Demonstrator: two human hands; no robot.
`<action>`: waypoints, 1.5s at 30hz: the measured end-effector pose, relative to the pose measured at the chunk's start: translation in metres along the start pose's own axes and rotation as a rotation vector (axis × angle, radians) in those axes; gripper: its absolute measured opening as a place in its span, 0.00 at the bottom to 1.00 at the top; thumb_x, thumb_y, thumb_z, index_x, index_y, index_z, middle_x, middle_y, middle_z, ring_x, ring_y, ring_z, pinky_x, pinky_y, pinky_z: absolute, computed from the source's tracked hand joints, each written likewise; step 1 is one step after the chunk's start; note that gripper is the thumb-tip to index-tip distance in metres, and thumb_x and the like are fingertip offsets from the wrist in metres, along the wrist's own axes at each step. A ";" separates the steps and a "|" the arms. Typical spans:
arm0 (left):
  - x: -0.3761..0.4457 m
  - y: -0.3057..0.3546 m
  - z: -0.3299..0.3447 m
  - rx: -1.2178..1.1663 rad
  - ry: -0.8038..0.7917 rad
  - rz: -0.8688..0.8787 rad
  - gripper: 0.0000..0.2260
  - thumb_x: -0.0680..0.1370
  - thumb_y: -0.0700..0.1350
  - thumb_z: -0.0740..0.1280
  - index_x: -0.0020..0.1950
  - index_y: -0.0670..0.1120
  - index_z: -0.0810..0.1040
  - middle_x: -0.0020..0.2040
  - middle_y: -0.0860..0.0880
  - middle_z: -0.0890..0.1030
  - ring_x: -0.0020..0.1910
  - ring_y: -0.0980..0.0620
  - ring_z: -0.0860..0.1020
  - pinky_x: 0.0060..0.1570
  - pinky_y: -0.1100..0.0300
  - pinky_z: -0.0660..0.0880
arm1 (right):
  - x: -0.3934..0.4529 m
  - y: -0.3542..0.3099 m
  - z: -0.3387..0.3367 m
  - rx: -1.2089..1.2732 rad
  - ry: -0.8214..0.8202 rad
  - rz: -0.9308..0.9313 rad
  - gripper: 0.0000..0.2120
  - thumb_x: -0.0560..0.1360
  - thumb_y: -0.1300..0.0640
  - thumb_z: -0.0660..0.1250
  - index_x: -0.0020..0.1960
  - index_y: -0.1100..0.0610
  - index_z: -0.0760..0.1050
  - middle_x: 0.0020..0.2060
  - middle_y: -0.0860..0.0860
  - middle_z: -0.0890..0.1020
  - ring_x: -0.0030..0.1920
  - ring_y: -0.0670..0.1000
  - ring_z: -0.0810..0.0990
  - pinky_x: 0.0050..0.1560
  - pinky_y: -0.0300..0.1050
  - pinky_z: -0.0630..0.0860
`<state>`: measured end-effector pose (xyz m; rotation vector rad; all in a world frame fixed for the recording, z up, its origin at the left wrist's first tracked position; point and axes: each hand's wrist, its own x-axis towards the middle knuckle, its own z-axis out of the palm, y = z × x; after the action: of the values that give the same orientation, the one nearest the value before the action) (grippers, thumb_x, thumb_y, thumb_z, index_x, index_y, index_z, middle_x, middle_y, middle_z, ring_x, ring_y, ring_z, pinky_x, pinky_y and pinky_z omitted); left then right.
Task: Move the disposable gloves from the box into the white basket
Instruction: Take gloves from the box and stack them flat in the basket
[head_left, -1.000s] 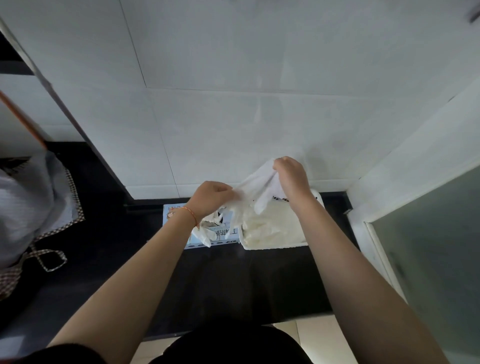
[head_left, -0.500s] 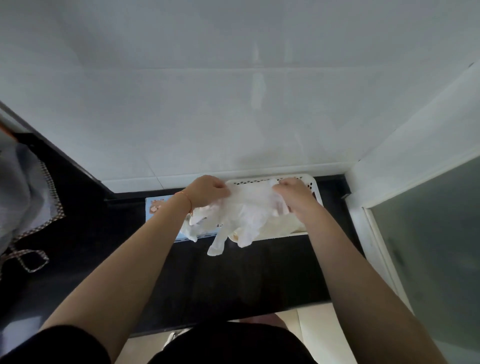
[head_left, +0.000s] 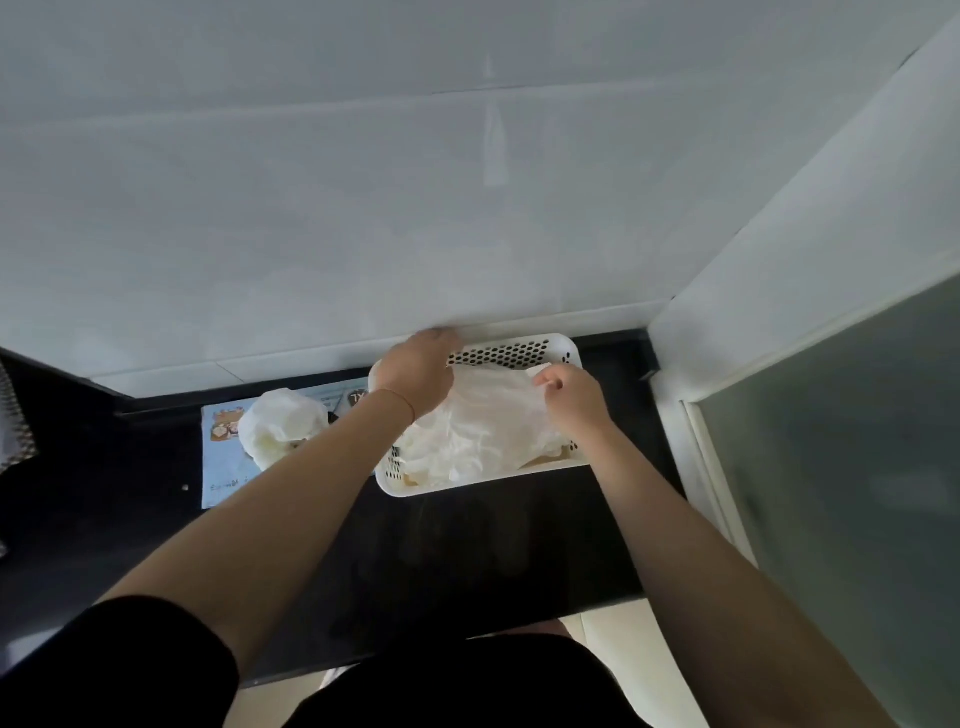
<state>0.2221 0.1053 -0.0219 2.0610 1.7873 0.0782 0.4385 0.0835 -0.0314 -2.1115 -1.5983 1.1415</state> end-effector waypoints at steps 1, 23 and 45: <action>-0.004 0.002 0.006 0.058 0.058 0.061 0.16 0.77 0.40 0.62 0.65 0.49 0.75 0.64 0.48 0.75 0.62 0.44 0.74 0.58 0.51 0.71 | 0.002 0.001 0.004 -0.023 -0.017 0.001 0.16 0.81 0.65 0.55 0.62 0.55 0.77 0.61 0.52 0.77 0.54 0.48 0.76 0.47 0.38 0.71; -0.047 -0.002 0.070 0.252 -0.187 0.006 0.51 0.65 0.79 0.58 0.80 0.58 0.41 0.80 0.51 0.40 0.79 0.46 0.38 0.75 0.41 0.37 | 0.007 0.013 0.020 -0.933 0.027 -0.433 0.17 0.78 0.64 0.63 0.66 0.65 0.69 0.61 0.59 0.72 0.54 0.53 0.78 0.54 0.44 0.75; -0.102 -0.096 -0.017 0.012 0.382 -0.381 0.27 0.72 0.58 0.69 0.68 0.50 0.71 0.66 0.47 0.72 0.69 0.44 0.67 0.72 0.41 0.56 | -0.034 -0.113 0.089 -0.523 0.055 -0.590 0.09 0.78 0.60 0.61 0.57 0.61 0.72 0.52 0.56 0.72 0.38 0.52 0.71 0.35 0.44 0.67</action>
<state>0.1088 0.0207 -0.0159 1.7606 2.3838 0.3719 0.2939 0.0717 -0.0056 -1.6802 -2.4576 0.5010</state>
